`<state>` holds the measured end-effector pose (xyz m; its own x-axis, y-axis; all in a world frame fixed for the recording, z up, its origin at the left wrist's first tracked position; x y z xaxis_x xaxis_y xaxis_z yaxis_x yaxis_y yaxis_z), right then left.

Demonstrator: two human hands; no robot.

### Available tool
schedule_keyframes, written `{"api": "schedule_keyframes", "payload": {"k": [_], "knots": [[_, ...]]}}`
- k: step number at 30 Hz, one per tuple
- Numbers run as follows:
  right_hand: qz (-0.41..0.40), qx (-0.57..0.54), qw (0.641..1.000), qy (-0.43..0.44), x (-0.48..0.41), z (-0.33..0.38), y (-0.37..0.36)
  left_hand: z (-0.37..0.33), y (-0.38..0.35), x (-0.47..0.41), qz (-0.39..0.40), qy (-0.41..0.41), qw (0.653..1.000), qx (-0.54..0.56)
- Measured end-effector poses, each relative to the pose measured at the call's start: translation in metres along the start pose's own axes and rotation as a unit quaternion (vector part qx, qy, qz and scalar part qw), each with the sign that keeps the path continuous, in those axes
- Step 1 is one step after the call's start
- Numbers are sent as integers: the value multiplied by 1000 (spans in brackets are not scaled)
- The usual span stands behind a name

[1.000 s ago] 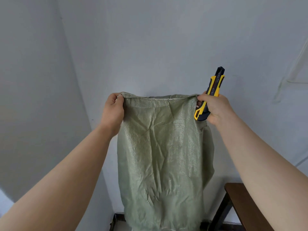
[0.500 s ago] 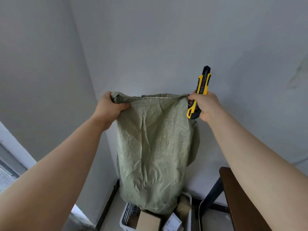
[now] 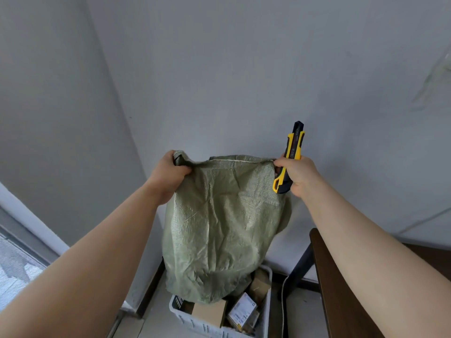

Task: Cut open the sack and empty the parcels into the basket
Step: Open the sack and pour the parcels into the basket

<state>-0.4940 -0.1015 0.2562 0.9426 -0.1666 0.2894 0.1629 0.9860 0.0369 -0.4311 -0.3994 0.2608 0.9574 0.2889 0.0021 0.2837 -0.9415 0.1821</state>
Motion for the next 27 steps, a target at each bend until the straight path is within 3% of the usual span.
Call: {"api": "schedule_keyframes", "payload": {"k": [6, 9, 14, 21, 27], "knots": [[70, -55, 993, -79, 12, -38, -4, 17, -28, 39, 113, 59, 992, -4], [113, -81, 985, -101, 25, -50, -9, 27, -33, 55, 150, 77, 983, -66], [197, -91, 968, -128, 51, -71, -18, 32, -36, 76, 129, 13, 984, -119], [336, -124, 923, -139, 99, -76, -49, 36, -50, 97, 265, -9, 958, -113], [324, -112, 933, -111, 135, -66, -64, 24, -23, 112, 230, -56, 955, -179]]}}
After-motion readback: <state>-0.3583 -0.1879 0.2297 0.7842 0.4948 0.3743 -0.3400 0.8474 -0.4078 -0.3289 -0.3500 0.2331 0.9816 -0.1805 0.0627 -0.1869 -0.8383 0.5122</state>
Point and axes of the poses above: each hand's wrist, its own x-axis away from the middle knuckle, its own y-axis out of the back of the hand, z = x × y, the point moved 6 cm from there along -x, towards the middle knuckle, and after that the axes turned 5 degrees about -y, right-handed, at the moved point
